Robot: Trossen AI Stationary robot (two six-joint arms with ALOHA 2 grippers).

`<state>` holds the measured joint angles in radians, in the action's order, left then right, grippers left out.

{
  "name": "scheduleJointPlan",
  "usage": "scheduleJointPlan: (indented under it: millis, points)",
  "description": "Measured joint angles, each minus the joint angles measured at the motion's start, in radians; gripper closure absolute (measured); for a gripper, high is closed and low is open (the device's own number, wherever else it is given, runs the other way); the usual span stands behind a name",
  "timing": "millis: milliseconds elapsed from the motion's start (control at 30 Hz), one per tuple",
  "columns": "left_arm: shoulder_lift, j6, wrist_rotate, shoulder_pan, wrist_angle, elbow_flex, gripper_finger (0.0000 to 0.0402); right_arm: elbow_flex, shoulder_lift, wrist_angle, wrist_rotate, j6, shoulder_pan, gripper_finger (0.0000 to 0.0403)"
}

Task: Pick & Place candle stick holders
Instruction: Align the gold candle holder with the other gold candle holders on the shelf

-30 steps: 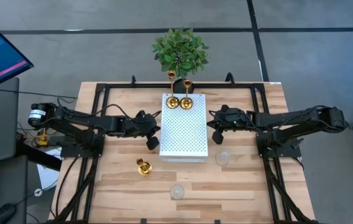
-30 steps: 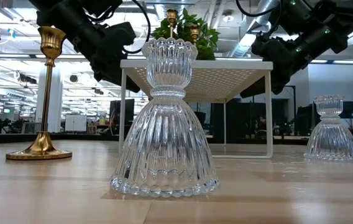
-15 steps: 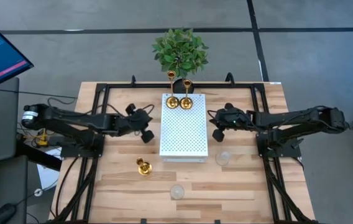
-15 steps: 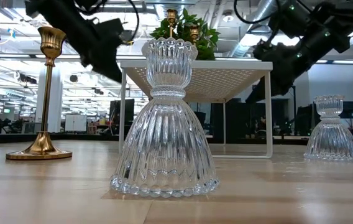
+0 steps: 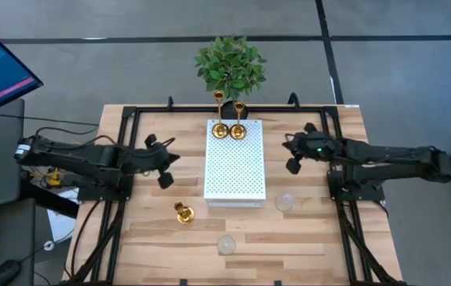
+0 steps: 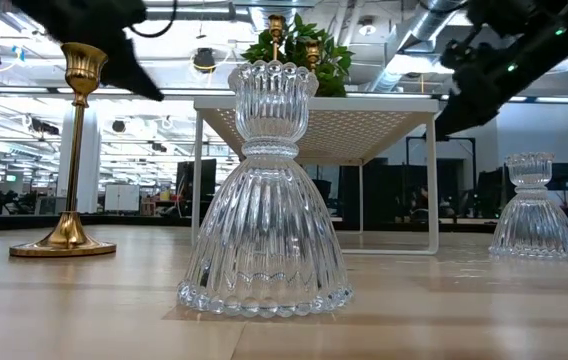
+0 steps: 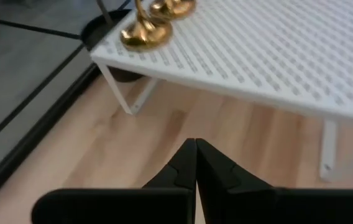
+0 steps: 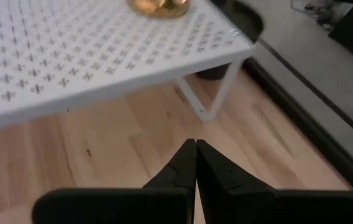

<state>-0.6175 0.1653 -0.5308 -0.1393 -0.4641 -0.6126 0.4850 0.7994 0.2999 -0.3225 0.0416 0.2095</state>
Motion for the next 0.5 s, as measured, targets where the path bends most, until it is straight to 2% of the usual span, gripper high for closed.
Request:
scheduleJointPlan:
  millis: [300, 500]
  points:
    - [0.23, 0.079, 0.017, -0.161, 0.026, 0.24, 0.0399, 0.0, -0.249, 0.077, 0.004, -0.08, 0.017, 0.0403]
    - [0.292, 0.076, 0.157, -0.283, 0.206, 0.388, 0.0399, 0.0, -0.361, 0.075, 0.006, -0.094, 0.018, 0.0403]
